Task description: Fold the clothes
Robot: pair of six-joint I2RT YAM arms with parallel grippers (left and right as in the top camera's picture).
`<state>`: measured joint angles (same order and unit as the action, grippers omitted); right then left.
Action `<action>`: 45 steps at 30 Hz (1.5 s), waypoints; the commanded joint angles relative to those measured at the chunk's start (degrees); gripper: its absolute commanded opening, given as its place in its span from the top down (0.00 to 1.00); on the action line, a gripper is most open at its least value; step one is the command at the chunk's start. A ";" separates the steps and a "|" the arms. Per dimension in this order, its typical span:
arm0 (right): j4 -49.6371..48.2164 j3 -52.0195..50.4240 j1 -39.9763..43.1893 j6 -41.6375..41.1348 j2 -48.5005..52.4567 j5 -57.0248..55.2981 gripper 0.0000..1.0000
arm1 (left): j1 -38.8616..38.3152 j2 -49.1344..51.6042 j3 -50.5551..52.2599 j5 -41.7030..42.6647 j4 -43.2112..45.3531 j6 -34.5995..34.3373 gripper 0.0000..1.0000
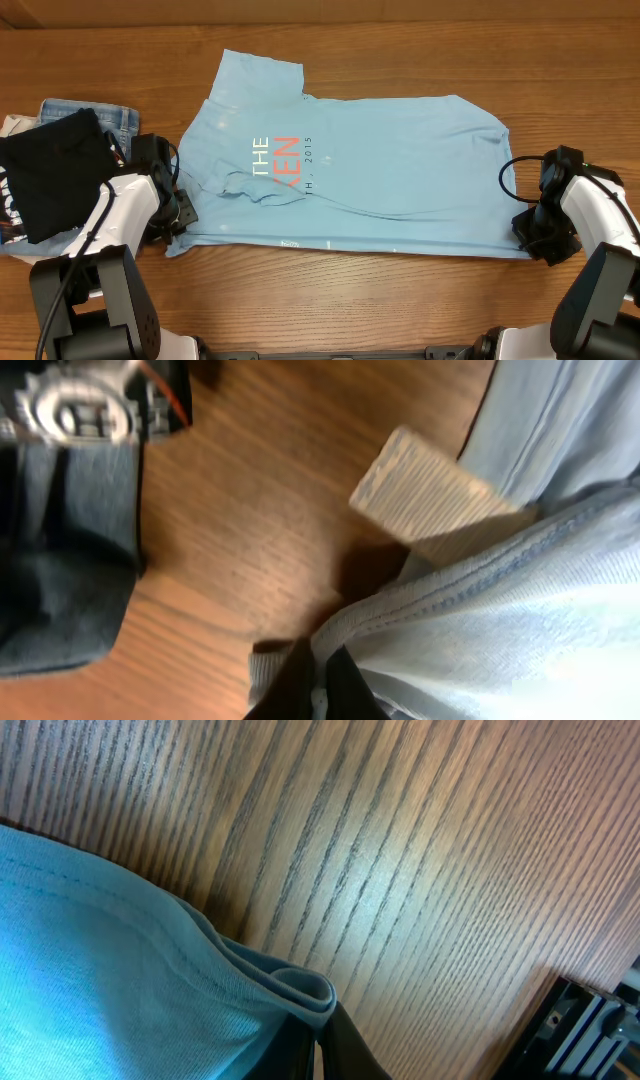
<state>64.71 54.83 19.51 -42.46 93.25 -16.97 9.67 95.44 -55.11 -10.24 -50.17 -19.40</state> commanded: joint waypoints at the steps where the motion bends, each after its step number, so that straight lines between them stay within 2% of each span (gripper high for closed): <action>1: -0.13 -0.07 0.50 -0.92 -0.98 -3.08 0.93 | -0.37 0.42 -1.22 -1.53 -1.73 -1.40 0.95; 4: 0.15 -0.07 0.52 -1.40 -0.98 -4.09 0.93 | -0.35 0.42 -1.22 -3.32 -5.09 -1.62 0.96; 8: 1.29 -0.07 0.55 -3.06 -0.98 -5.51 0.93 | -0.22 0.42 -1.22 -6.97 -8.28 -5.38 0.96; 19: 1.31 -0.07 4.09 -2.27 -1.01 -2.93 0.95 | -0.22 0.37 -1.27 -7.23 -10.91 -8.04 0.96; 21: 0.68 0.00 4.09 -2.10 -1.01 -2.27 0.94 | -0.22 0.20 -1.42 -5.22 -10.78 -7.96 0.91; 26: -0.17 0.02 3.87 -2.12 -1.01 -1.81 0.85 | -0.33 -1.20 -2.16 -3.34 -10.47 -7.63 0.76; 31: -0.50 0.35 3.87 -2.08 -1.01 -0.50 0.81 | -0.33 -3.87 -4.46 -2.82 -10.93 -7.13 0.74; 34: -0.57 1.51 3.87 -0.11 -1.09 1.75 0.48 | -0.33 -5.95 -6.21 -0.44 -10.86 -5.16 0.72; 36: -0.59 2.56 3.82 1.25 -1.29 3.32 0.37 | -0.33 -7.04 -7.28 1.75 -10.45 -3.54 0.71; 42: -0.52 8.83 3.82 9.22 -2.36 10.14 0.33 | -0.35 -8.48 -11.61 13.03 -7.87 6.34 0.66; 43: -0.48 10.14 3.80 11.26 -2.56 11.82 0.33 | -0.37 -8.46 -12.66 15.17 -7.19 8.26 0.60; 45: -0.09 13.38 3.74 15.19 -3.04 15.17 0.30 | -0.46 -8.46 -15.34 19.04 -6.08 10.73 0.37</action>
<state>64.51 63.51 23.20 -34.44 92.71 -7.75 9.34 88.36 -66.35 0.03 -57.10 -15.62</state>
